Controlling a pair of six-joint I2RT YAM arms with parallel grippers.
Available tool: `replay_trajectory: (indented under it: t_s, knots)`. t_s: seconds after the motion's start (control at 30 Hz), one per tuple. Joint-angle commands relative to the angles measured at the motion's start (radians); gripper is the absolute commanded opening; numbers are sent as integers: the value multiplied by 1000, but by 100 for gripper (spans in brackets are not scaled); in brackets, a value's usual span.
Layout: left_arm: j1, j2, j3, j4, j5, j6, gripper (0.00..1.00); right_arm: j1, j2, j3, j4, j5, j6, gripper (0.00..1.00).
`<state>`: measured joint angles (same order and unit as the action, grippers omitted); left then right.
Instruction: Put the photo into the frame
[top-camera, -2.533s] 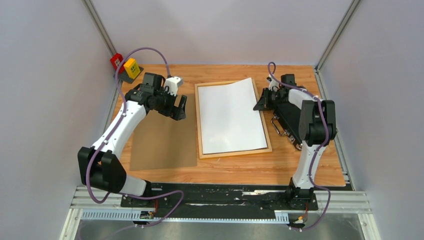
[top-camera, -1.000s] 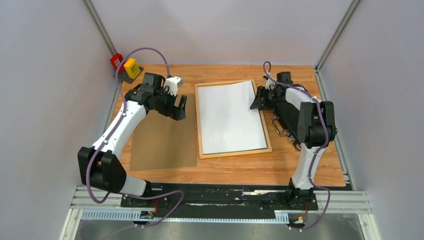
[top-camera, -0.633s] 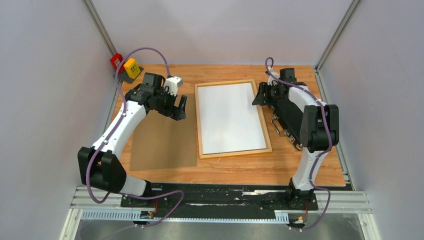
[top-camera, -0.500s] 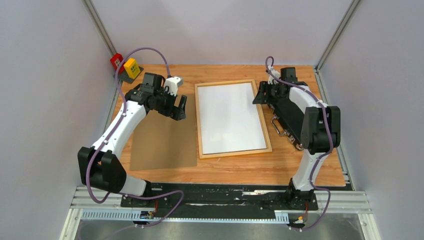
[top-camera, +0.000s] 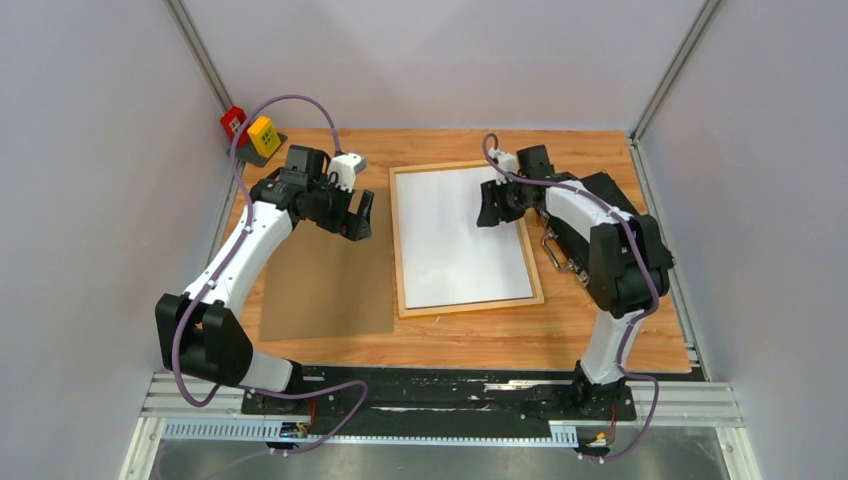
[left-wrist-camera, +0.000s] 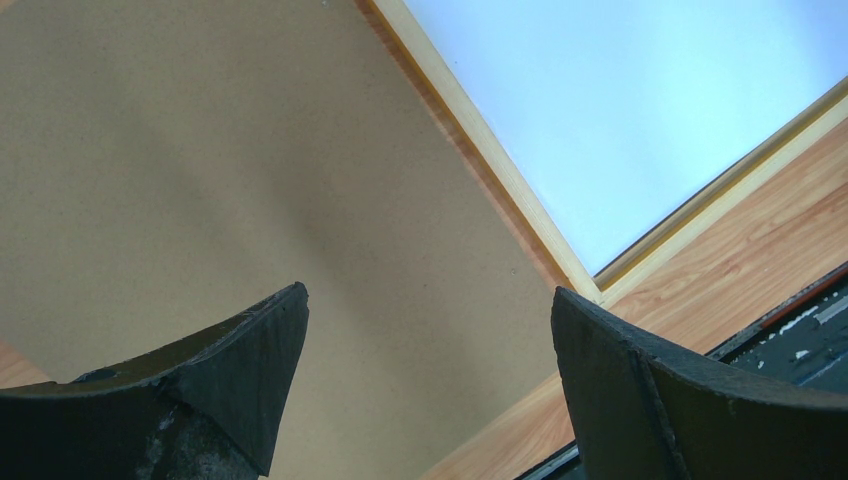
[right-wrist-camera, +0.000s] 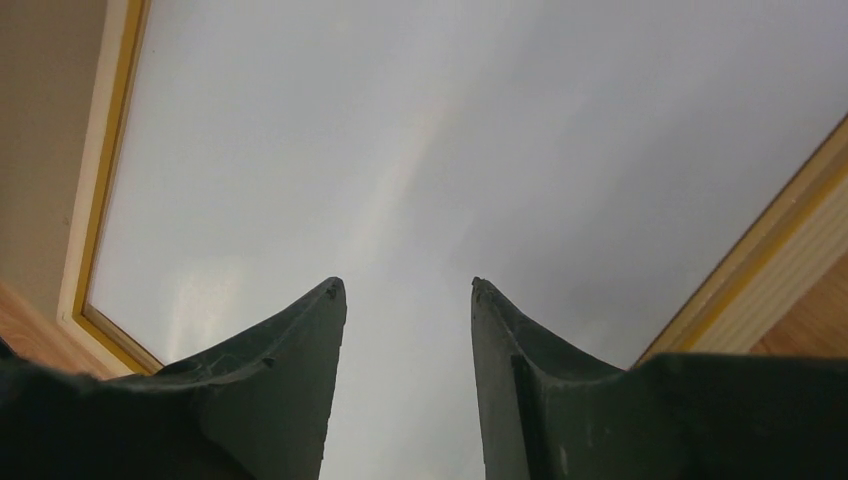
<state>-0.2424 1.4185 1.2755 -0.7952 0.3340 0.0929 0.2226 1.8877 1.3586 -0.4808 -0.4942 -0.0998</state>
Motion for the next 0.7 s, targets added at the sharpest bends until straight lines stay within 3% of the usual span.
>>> replay_trajectory:
  t_s: [0.0,0.67]
  knots:
    - [0,-33,3,12,4,15,98,50,16,45,45,46,-17,48]
    - [1,-27,4,14,-2,15,98,124,191,193,61,92,9,45]
